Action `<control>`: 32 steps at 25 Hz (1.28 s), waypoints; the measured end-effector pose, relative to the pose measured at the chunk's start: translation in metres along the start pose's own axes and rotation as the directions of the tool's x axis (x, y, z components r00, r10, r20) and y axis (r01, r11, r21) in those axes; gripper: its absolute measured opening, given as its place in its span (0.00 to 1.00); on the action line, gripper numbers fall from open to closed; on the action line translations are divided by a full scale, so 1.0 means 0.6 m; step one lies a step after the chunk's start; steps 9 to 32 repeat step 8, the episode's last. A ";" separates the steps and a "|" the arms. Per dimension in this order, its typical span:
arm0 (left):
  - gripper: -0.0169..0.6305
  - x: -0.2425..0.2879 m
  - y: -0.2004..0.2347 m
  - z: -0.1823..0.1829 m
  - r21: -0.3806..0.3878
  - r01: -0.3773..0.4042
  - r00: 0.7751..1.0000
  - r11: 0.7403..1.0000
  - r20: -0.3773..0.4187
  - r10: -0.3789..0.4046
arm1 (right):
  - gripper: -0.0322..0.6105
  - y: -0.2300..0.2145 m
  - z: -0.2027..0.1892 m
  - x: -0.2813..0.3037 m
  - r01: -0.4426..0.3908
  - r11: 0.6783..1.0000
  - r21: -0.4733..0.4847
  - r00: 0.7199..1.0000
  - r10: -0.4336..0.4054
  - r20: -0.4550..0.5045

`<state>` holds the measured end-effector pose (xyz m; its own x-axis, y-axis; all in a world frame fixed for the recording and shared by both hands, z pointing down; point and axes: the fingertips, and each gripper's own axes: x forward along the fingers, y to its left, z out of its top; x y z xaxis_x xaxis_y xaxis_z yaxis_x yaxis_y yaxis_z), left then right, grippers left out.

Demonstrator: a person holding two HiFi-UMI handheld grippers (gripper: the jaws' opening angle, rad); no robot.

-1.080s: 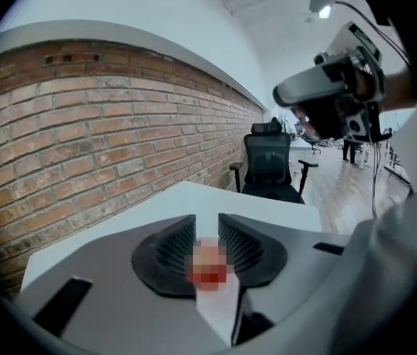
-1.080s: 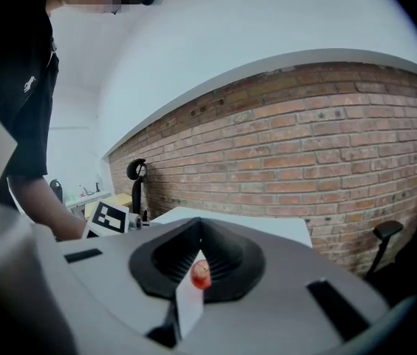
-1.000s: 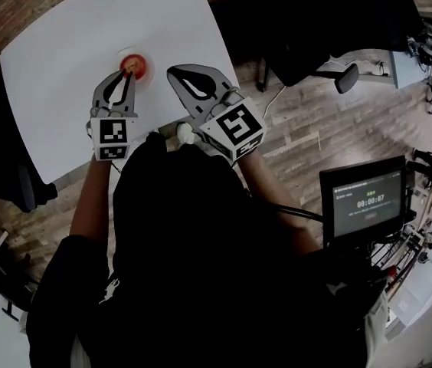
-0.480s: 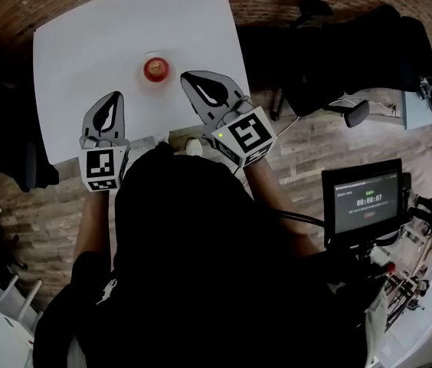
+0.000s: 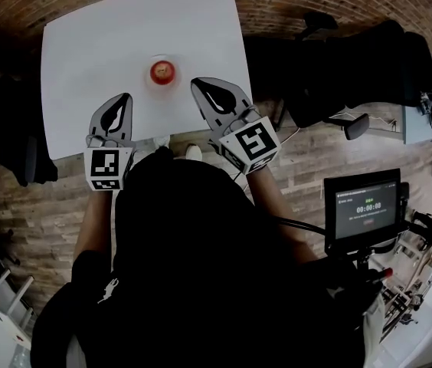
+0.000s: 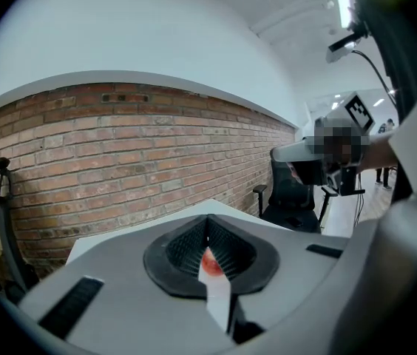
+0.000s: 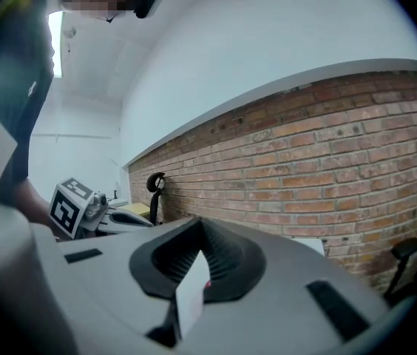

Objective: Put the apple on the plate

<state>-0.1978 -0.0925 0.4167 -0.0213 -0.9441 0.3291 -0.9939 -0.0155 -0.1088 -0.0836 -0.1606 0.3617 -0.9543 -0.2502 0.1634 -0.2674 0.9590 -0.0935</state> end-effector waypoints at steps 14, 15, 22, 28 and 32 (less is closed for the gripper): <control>0.04 0.013 0.002 -0.002 0.009 0.023 1.000 1.000 -0.009 -0.023 | 0.05 -0.005 -0.007 0.000 0.014 1.000 -0.003 1.000 -0.014 -0.015; 0.04 0.013 0.002 -0.002 0.009 0.023 1.000 1.000 -0.009 -0.023 | 0.05 -0.005 -0.007 0.000 0.014 1.000 -0.003 1.000 -0.014 -0.015; 0.04 0.013 0.002 -0.002 0.009 0.023 1.000 1.000 -0.009 -0.023 | 0.05 -0.005 -0.007 0.000 0.014 1.000 -0.003 1.000 -0.014 -0.015; 0.04 0.013 0.002 -0.002 0.009 0.023 1.000 1.000 -0.009 -0.023 | 0.05 -0.005 -0.007 0.000 0.014 1.000 -0.003 1.000 -0.014 -0.015; 0.04 0.013 0.002 -0.002 0.009 0.023 1.000 1.000 -0.009 -0.023 | 0.05 -0.005 -0.007 0.000 0.014 1.000 -0.003 1.000 -0.014 -0.015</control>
